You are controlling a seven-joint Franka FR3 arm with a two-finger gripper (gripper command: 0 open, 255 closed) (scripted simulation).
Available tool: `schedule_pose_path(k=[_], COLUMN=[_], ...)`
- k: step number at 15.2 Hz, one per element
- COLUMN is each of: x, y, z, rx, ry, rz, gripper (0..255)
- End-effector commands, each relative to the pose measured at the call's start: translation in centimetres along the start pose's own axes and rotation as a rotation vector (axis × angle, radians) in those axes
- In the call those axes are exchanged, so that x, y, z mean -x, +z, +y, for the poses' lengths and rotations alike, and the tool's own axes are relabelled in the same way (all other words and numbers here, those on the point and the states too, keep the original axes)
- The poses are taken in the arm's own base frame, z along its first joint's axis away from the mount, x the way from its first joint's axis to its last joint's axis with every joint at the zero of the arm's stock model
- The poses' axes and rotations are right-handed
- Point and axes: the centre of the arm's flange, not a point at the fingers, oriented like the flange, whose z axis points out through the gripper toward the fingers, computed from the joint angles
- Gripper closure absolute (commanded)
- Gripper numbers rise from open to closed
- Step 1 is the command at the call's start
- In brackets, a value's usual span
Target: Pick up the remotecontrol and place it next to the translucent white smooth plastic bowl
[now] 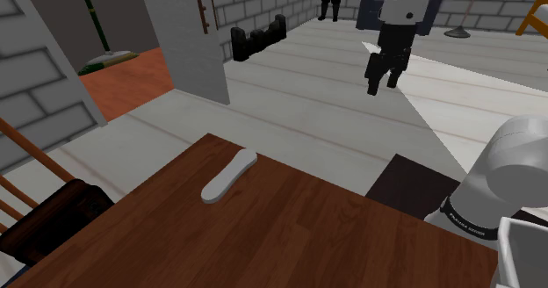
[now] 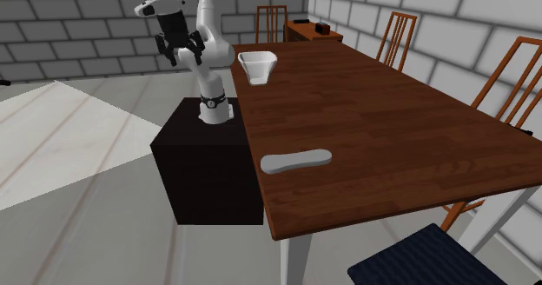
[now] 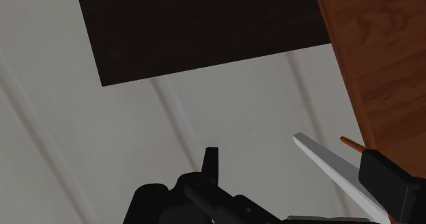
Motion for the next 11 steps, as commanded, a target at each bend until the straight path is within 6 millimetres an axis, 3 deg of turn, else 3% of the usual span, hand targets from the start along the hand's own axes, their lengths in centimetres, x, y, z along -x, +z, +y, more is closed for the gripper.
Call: schedule_pose_path(k=[1,11], x=[0.0,0.0], y=[0.0,5.1], z=[0.0,-12.5], rx=[0.0,0.018], ry=[0.0,0.291], rz=[0.0,0.035], gripper=[0,0])
